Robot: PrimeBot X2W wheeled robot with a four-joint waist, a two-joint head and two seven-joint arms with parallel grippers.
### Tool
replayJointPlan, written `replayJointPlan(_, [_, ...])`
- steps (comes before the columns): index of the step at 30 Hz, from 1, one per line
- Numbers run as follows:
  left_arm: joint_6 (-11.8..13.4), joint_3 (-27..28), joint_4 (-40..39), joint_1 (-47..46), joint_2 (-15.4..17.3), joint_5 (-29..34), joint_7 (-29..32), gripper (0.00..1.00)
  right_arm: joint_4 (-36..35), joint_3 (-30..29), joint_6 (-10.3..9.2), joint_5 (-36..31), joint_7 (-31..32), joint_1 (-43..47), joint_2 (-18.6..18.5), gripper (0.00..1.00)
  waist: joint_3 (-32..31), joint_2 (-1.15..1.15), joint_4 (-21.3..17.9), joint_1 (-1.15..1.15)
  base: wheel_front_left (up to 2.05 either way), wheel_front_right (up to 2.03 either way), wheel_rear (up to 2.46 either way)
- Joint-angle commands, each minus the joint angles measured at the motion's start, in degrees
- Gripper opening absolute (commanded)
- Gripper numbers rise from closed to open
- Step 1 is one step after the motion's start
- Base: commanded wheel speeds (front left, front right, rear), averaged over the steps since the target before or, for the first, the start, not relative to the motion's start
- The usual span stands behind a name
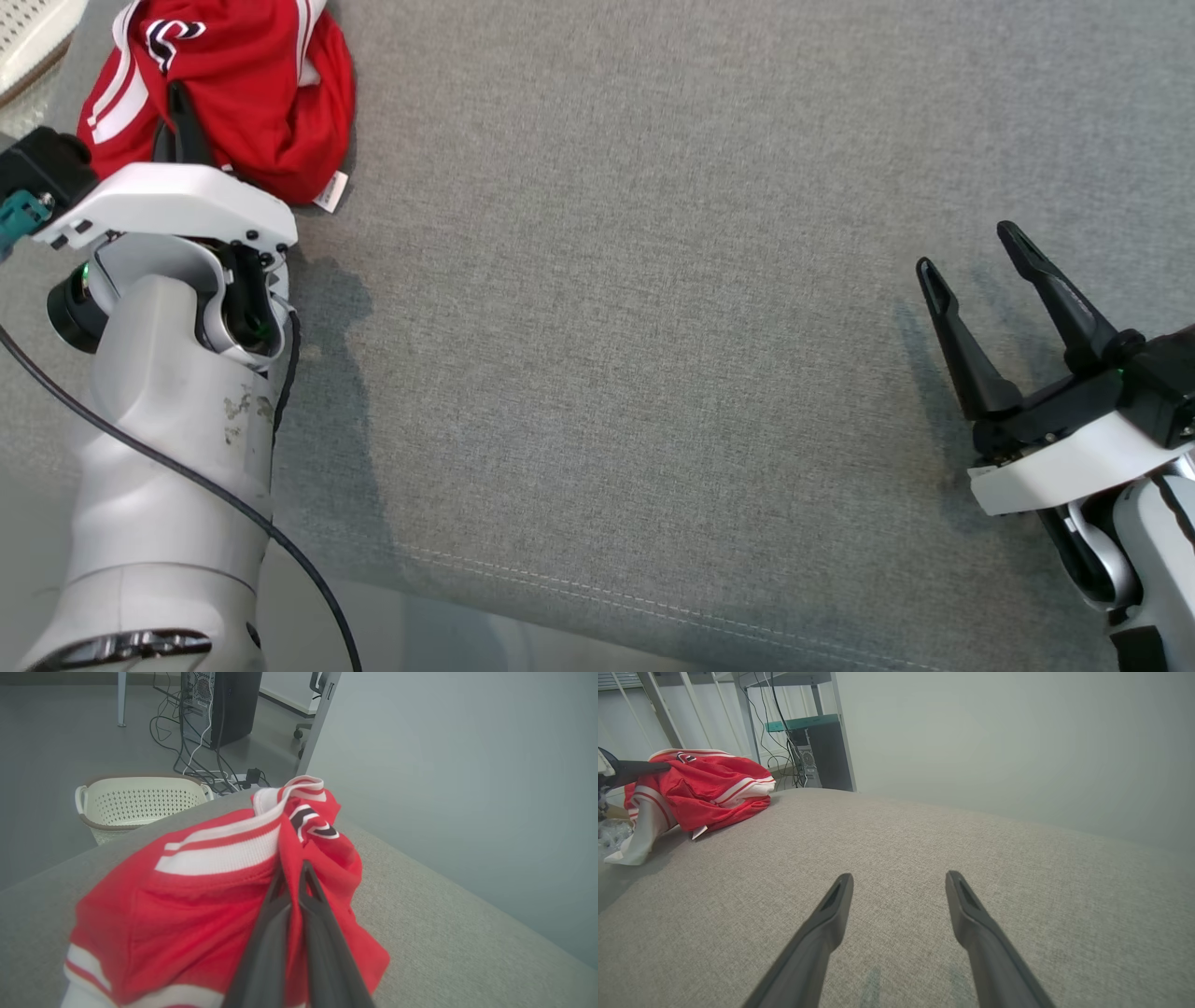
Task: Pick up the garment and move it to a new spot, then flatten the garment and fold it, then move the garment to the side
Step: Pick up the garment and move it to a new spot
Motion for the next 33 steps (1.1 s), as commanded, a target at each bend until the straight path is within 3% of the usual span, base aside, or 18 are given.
replayJointPlan(1, [0.1, 1.4, -1.9, 1.0, 2.4, 0.6, -0.5, 0.0, -1.1, 0.9, 0.0, 0.3, -0.3, 0.3, 0.0, 1.0, -1.3, 0.0, -0.5, 0.0, 0.0, 0.0, 0.0])
replayJointPlan(8, [-1.4, 3.4, -9.0, 5.2, 0.7, 4.4, -0.5, 0.0, -0.3, 0.3, 0.0, 0.4, -0.3, 2.5, 3.7, 1.0, -6.9, 0.0, -2.5, 0.0, 0.0, 0.0, 0.0])
replayJointPlan(19, [-2.5, 0.1, -16.3, 11.4, 0.0, 8.3, -0.5, 0.0, 0.4, -2.2, 0.0, -0.2, -0.3, 7.6, 9.0, 1.0, -15.7, 0.0, -8.6, 0.0, 0.0, 0.0, 0.0])
replayJointPlan(33, [-0.3, -13.9, -19.6, 13.6, -0.1, 1.8, -0.3, 0.0, 0.3, -3.4, 0.0, -0.2, -0.3, 9.4, 11.8, 1.0, -17.6, 0.0, -19.4, 0.0, 0.0, 0.0, 0.0])
